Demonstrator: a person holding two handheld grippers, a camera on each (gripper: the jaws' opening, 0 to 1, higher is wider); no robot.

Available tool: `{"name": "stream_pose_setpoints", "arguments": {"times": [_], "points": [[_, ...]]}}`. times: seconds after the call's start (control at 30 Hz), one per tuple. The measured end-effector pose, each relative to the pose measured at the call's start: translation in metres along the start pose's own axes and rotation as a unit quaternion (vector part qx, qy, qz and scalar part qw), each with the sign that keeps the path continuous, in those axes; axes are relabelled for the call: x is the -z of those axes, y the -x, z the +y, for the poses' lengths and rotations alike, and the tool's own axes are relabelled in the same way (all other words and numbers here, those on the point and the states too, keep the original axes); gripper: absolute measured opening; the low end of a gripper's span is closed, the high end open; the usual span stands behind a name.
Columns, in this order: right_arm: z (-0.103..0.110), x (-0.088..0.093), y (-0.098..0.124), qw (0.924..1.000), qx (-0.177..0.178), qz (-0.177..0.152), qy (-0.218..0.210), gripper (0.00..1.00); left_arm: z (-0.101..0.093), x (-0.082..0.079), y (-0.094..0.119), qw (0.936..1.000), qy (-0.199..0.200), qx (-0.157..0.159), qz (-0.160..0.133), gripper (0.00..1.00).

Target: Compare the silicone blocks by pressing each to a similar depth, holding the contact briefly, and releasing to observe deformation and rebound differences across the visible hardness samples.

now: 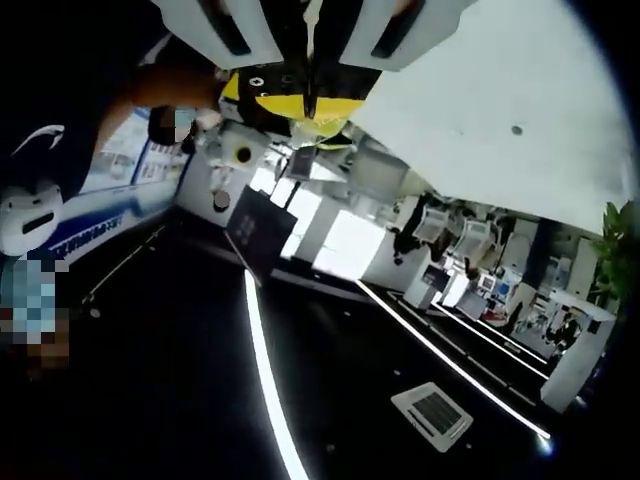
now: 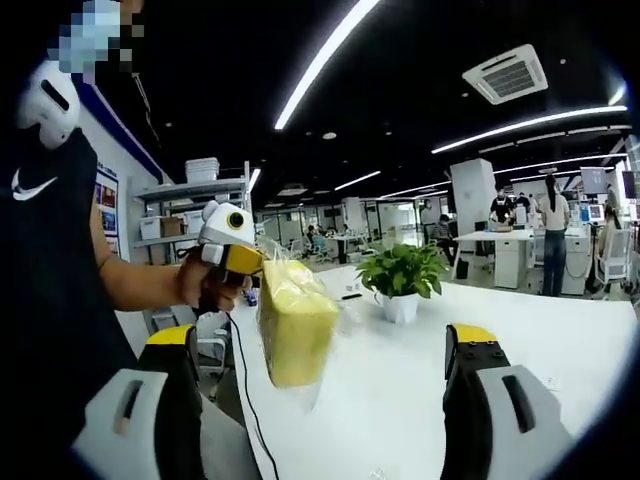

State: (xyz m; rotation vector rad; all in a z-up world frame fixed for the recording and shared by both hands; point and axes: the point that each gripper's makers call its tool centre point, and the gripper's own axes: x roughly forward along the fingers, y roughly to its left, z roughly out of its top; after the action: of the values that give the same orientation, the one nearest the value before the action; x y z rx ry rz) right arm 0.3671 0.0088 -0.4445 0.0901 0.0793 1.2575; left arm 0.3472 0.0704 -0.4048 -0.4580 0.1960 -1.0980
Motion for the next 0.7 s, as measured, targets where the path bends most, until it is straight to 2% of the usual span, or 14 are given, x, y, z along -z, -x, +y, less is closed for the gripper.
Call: {"name": "stream_pose_setpoints", "arguments": {"times": [0.23, 0.3, 0.43, 0.7], "points": [[0.008, -0.003, -0.008, 0.9999, -0.016, -0.006, -0.001, 0.95, -0.008, -0.001, 0.000, 1.0000, -0.001, 0.008, -0.001, 0.00], [0.014, -0.005, -0.008, 0.9996, -0.025, -0.010, -0.009, 0.86, -0.010, -0.002, 0.001, 0.9999, 0.001, 0.011, -0.003, 0.00], [0.016, -0.008, -0.008, 0.9993, -0.029, -0.017, -0.012, 0.82, -0.014, -0.003, 0.000, 0.9998, 0.004, 0.017, -0.006, 0.00], [0.029, -0.012, -0.010, 0.9981, -0.053, -0.019, -0.024, 0.63, -0.020, -0.003, -0.003, 0.9996, 0.006, 0.027, -0.005, 0.00]]}}
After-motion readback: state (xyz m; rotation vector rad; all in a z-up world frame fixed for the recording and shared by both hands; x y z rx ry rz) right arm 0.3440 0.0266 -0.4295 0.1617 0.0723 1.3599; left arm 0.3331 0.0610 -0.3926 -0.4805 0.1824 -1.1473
